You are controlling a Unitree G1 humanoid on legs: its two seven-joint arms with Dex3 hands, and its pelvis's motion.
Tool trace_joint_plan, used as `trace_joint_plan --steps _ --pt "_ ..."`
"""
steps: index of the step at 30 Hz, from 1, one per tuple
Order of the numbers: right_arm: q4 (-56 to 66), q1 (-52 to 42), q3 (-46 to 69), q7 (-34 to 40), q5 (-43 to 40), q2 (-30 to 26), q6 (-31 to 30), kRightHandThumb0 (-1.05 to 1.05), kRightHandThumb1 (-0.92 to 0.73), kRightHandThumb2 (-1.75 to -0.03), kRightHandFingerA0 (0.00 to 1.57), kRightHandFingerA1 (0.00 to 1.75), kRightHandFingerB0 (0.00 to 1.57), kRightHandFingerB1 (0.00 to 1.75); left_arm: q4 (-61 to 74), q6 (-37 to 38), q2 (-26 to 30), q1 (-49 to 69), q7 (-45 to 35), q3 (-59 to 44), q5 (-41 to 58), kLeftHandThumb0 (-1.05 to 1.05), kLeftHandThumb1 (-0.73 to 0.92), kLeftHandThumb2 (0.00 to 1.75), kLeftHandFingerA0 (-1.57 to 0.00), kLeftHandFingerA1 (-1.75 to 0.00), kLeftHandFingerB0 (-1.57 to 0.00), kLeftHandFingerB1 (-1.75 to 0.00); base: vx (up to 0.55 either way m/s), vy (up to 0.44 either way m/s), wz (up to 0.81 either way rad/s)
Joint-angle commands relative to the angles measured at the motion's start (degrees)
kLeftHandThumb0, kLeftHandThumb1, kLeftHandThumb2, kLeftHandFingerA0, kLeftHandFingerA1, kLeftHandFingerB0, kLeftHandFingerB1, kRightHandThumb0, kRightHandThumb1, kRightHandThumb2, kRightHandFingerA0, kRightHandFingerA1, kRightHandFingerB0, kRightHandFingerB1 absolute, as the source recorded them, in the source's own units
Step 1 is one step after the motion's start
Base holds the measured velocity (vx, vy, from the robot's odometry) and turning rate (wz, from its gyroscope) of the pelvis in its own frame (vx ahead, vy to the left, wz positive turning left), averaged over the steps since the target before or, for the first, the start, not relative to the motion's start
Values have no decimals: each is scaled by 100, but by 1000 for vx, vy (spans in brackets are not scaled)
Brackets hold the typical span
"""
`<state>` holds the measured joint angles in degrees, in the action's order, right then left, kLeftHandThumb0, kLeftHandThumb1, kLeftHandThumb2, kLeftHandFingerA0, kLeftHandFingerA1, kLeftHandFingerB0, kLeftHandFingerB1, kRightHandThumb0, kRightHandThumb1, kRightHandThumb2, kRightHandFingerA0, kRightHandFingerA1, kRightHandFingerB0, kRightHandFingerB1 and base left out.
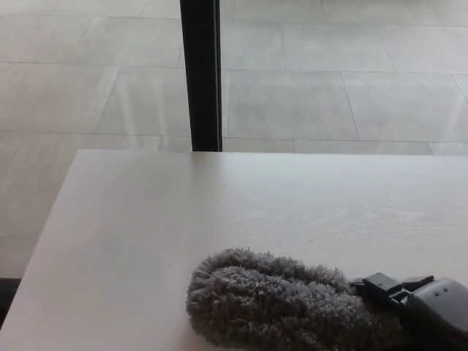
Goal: The robot uses its right hand to pick up the duster kept in the middle of the desk and use it to wipe the desk by swiping its surface twice
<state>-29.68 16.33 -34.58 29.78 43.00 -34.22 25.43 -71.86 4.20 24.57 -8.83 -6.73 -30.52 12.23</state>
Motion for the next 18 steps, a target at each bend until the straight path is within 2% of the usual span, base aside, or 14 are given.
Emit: trace_joint_plan --steps 1,2,3,5,6,7,9,10,11,13,14,15,17,18 --pt "-1091 413 -1161 2077 2325 -522 -139 -36 -61 -62 89 173 73 63 -71 71 298 -47 3 103 -47 -54 67 60 -66 -67 -60 -53 0 0 0" --pt "-1161 421 -1236 2211 2401 -561 -219 -38 -61 -59 82 175 87 85 -80 92 299 -33 -41 121 -61 -54 68 60 -65 -66 -60 -52 0 0 0" --pt "-1242 461 -1324 2331 2455 -589 -239 -40 -63 -56 75 175 89 90 -90 106 294 -33 -22 139 -80 -54 66 60 -68 -66 -62 -52 0 0 0" --pt "-1397 521 -1436 2513 2455 -559 -195 -39 -63 -57 75 174 86 92 -99 88 296 -42 -17 139 -72 -54 66 60 -69 -67 -63 -53 0 0 0" --pt "-1516 555 -1523 2794 2495 -499 -210 -37 -60 -59 77 170 76 118 -89 110 306 -29 7 218 -151 -54 69 60 -69 -66 -63 -52 0 0 0" --pt "-1521 575 -1557 2821 2494 -482 -235 -42 -43 -91 111 131 81 104 -94 90 313 -41 -20 216 -137 -53 69 61 -66 -66 -61 -52 0 0 0" --pt "-1605 634 -1623 2908 2415 -426 -152 -41 -41 -90 115 133 81 102 -46 143 340 -14 30 369 -273 -56 71 61 -69 -65 -63 -51 0 0 0" --pt "-1616 655 -1656 2918 2414 -420 -151 -40 -39 -89 119 134 81 99 -46 154 341 -6 -30 354 -241 -54 71 62 -63 -66 -58 -52 0 0 0" --pt "-1565 675 -1708 2747 2399 -417 -129 -24 -49 -72 109 175 72 120 -64 151 331 13 -102 308 -175 -55 70 61 -64 -65 -61 -52 0 0 0" --pt "-1600 708 -1779 2739 2381 -409 -128 -24 -49 -72 109 175 72 120 -73 143 328 16 -92 311 -157 -55 70 61 -64 -65 -61 -52 0 0 0" --pt "-1609 724 -1796 2723 2340 -381 -102 -33 -52 -75 98 175 74 127 -69 141 331 12 -63 331 -163 -54 69 61 -65 -66 -61 -52 0 0 0" --pt "-1563 741 -1797 2430 2234 -358 5 -33 -56 -81 103 175 77 122 -66 130 326 17 -18 343 -164 -54 69 61 -67 -65 -62 -51 0 0 0" --pt "-1595 803 -1870 2430 2229 -255 -97 -34 -58 -79 104 175 79 122 -84 133 347 9 -11 382 -179 -53 70 61 -67 -64 -62 -52 0 0 0" --pt "-1573 823 -1885 2312 2211 -226 -155 -31 -53 -88 126 163 84 119 -81 124 352 6 -27 381 -161 -52 71 61 -66 -63 -61 -52 0 0 0"
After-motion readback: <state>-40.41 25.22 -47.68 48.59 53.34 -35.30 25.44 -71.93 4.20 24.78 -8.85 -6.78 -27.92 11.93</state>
